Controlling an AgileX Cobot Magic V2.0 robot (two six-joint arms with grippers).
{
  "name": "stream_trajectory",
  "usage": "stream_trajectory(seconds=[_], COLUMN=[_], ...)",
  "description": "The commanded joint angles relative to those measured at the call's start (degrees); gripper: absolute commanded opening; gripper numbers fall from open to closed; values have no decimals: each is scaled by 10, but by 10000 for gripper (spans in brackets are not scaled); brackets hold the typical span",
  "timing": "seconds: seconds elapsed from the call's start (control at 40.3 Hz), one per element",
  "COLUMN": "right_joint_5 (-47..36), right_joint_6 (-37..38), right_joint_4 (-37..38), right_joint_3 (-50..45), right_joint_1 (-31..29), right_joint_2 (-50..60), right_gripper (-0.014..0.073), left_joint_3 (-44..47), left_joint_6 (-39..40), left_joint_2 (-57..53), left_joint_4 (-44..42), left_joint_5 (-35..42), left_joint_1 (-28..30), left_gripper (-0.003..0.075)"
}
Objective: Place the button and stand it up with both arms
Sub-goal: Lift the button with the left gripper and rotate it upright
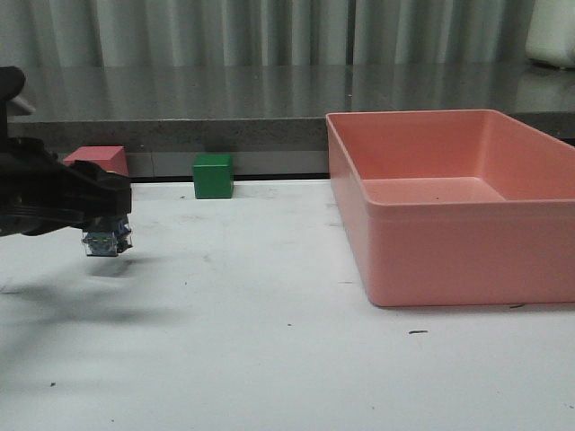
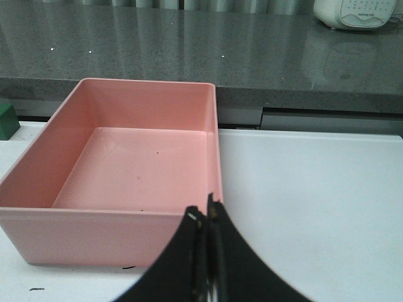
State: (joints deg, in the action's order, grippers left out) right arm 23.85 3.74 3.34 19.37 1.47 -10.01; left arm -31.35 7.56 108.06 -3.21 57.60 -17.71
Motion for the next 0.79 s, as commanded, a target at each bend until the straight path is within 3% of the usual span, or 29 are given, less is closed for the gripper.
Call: stream_trajectory(seconds=[0.0,0.298,0.546,0.621,0.77], right_joint_5=[-49,-49,-49,-49,-49], right_joint_6=[-5,-5,-5,-5,-5], right_joint_4=[9,9,9,9,9], right_joint_3=[15,15,15,15,15], right_joint_1=[-2,-2,-2,-2,-2], right_joint_2=[-5,-5,-5,-5,-5], right_gripper=[-62,-62,-62,-62,-62], left_joint_3=[-10,-5,28,39,39], left_joint_6=[-19,-20,-20,-23,-22], left_joint_2=[-13,16,31,31,29], left_joint_4=[2,2,2,2,2], left_joint_5=[62,75,167,208,208], left_joint_1=[0,0,0,0,0], left_gripper=[167,171,175,204,337])
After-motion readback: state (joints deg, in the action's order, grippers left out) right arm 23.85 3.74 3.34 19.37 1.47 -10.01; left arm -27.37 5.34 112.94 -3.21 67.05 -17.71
